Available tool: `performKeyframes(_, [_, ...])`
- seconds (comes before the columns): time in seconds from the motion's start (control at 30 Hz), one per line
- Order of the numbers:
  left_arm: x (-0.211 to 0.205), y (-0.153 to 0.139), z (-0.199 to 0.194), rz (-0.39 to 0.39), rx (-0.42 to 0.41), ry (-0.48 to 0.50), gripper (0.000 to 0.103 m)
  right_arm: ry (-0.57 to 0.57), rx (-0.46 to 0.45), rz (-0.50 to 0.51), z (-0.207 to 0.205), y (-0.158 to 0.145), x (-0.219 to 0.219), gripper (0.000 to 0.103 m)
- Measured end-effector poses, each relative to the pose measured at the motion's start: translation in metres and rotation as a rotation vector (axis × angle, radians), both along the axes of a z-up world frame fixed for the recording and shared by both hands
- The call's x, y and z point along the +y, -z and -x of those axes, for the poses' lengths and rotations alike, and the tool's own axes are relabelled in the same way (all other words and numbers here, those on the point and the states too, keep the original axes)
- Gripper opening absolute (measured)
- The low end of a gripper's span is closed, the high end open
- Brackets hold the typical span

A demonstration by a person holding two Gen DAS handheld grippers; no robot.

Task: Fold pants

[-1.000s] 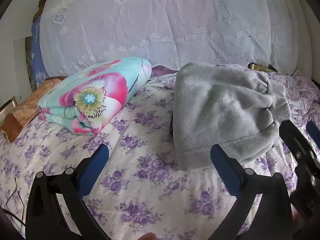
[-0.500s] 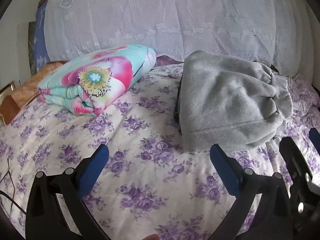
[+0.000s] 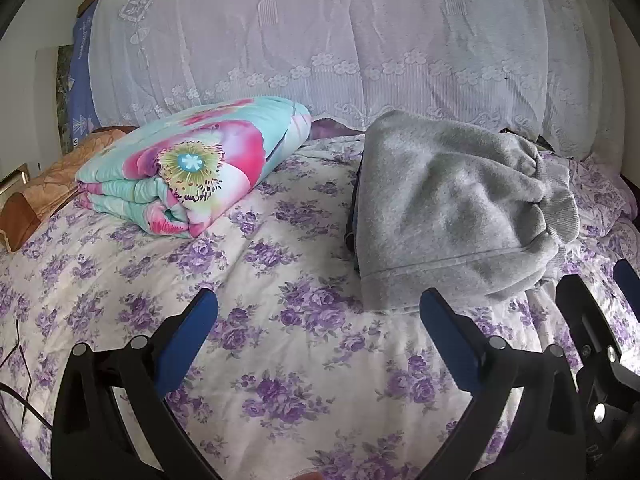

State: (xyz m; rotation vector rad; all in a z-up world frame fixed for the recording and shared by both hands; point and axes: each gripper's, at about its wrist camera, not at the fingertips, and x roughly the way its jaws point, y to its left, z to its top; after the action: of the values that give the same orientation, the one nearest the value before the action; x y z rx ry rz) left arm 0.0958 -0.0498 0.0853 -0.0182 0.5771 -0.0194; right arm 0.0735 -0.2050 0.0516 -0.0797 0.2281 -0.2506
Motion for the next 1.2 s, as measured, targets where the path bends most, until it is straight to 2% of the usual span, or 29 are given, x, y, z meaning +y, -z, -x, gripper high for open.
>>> performKeyframes(1.2, [-0.0001, -0.0025, 0.0012, -0.008, 0.003, -0.004, 0.099, 0.0, 0.007, -0.018, -0.001, 0.0009, -0.0021, 0.1])
